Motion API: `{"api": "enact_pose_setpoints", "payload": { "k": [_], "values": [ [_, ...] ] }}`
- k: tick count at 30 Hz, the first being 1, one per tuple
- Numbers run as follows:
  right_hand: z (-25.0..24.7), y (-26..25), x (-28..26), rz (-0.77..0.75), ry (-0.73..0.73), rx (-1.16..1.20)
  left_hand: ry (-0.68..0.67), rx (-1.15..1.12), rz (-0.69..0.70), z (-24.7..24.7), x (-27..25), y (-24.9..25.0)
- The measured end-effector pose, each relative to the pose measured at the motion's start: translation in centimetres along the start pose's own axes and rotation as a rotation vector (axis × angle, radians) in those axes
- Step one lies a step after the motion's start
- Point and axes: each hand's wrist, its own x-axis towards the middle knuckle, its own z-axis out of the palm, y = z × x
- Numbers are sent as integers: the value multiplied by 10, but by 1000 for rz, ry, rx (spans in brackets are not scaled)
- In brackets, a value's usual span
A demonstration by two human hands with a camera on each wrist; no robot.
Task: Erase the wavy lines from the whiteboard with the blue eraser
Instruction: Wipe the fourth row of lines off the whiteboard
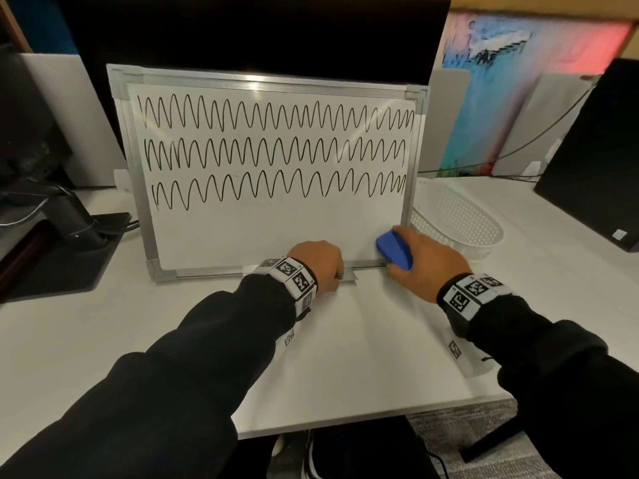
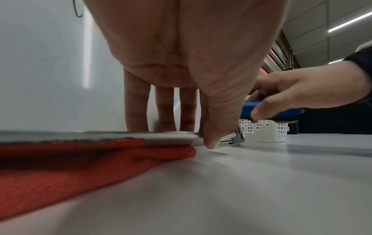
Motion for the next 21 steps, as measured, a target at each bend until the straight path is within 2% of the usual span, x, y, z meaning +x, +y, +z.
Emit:
{"api": "enact_pose_setpoints", "payload": {
  "k": [2, 3, 7, 10, 12, 15, 17, 21],
  "values": [
    [1, 2, 0, -10, -81, -20, 7, 1, 1, 2, 0, 0],
    [-2, 2, 3, -8, -74, -5, 12, 2, 2, 2, 0, 0],
    [-17, -5, 16, 19, 63, 90, 22, 0, 10, 0, -1, 0],
    [-20, -7, 16, 26, 105, 112, 16, 5, 17, 0, -2, -1],
    [-15, -6, 11, 19, 57, 98, 16, 13, 16, 0, -2, 0],
    [-9, -3, 1, 11, -157, 0, 11, 16, 19, 0, -2, 1],
    [-10, -3, -1, 10, -208, 4, 7, 20, 24, 0, -3, 1],
    [-16, -17, 2, -49, -65, 140, 28, -61, 3, -1, -9, -6]
  ]
}}
